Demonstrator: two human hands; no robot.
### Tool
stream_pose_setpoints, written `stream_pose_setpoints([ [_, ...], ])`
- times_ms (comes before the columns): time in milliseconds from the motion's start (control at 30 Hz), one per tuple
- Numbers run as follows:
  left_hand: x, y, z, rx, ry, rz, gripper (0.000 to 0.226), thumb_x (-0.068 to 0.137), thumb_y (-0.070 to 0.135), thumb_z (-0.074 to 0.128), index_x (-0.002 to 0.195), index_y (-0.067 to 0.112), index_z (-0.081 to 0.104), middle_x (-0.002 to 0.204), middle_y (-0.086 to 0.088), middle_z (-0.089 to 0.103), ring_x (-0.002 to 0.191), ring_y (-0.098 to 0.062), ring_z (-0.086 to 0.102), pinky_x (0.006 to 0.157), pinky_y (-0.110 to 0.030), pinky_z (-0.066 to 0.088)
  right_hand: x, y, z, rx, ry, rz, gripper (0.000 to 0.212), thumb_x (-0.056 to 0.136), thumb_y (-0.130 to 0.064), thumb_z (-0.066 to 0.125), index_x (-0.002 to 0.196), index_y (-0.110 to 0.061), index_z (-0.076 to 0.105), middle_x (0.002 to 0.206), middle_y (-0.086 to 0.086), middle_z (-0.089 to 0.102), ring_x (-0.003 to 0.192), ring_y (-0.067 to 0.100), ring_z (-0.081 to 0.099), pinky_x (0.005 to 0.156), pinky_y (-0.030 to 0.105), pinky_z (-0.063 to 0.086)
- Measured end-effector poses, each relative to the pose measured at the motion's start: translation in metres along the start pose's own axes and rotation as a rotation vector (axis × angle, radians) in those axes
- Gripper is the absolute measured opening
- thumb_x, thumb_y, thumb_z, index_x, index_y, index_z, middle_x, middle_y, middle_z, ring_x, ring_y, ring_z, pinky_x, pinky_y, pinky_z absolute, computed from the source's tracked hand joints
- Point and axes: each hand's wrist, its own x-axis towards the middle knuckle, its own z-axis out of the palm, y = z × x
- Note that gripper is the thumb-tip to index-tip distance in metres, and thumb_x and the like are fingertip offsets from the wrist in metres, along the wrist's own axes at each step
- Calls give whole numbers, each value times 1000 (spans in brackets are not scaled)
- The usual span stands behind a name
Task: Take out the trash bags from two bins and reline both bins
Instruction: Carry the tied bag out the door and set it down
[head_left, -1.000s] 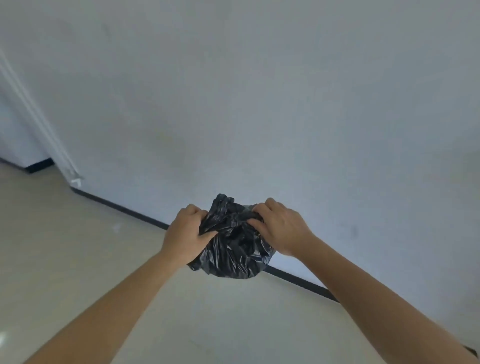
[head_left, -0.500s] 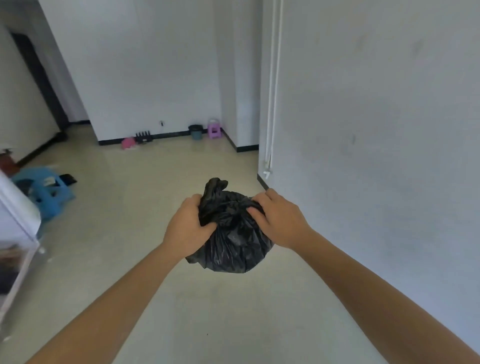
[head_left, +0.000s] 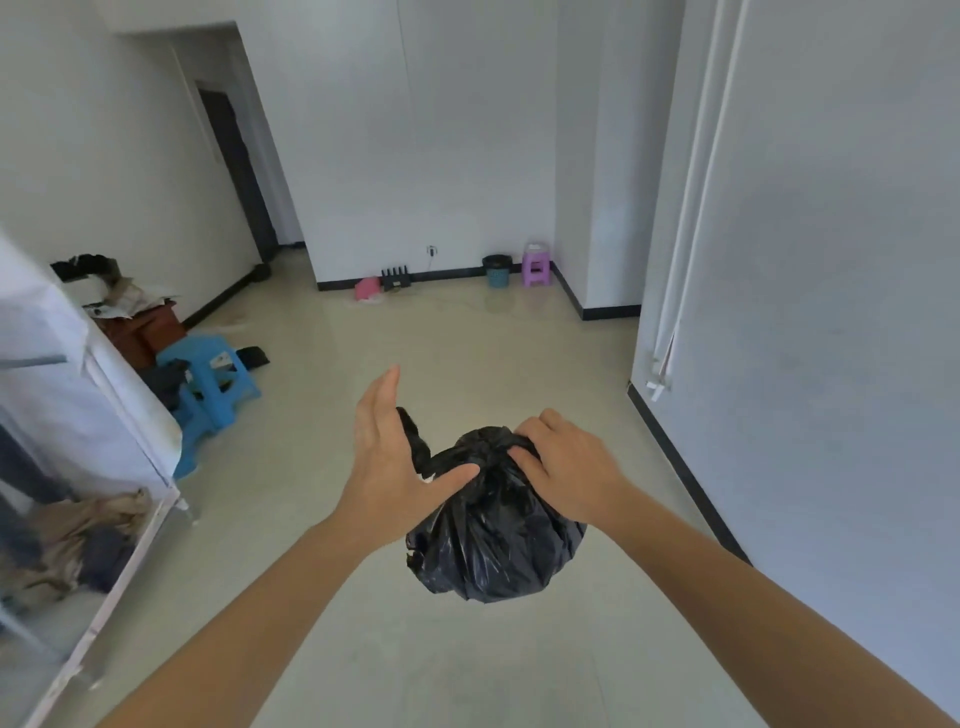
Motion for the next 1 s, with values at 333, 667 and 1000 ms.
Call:
stream_pose_setpoints([
  [333,177,-128,53,551,-300,-21,84,82,62,57,151,27,24,153,-6,24,141,-27,23,112,-48,29,226,57,49,112,-34,-145,32,103,-40,43,124,-21,58,114,-3,55,98,21,61,82,34,50],
  [667,380,-311,82,322,-157,-167,33,90,18,58,122,19,48,112,-2,62,92,-28,63,76,-41,51,477,89,140,16,-99,-314,64,89,-64,52,136,-21,47,116,-3,48,98,15,55,77,25,47],
  [1000,626,-439,108,290,-136,-6,38,87,18,65,122,16,51,110,-1,51,100,-19,51,84,-35,49,730,170,193,-39,2,-322,58,82,-36,65,135,-16,52,110,4,51,92,24,59,66,30,49],
])
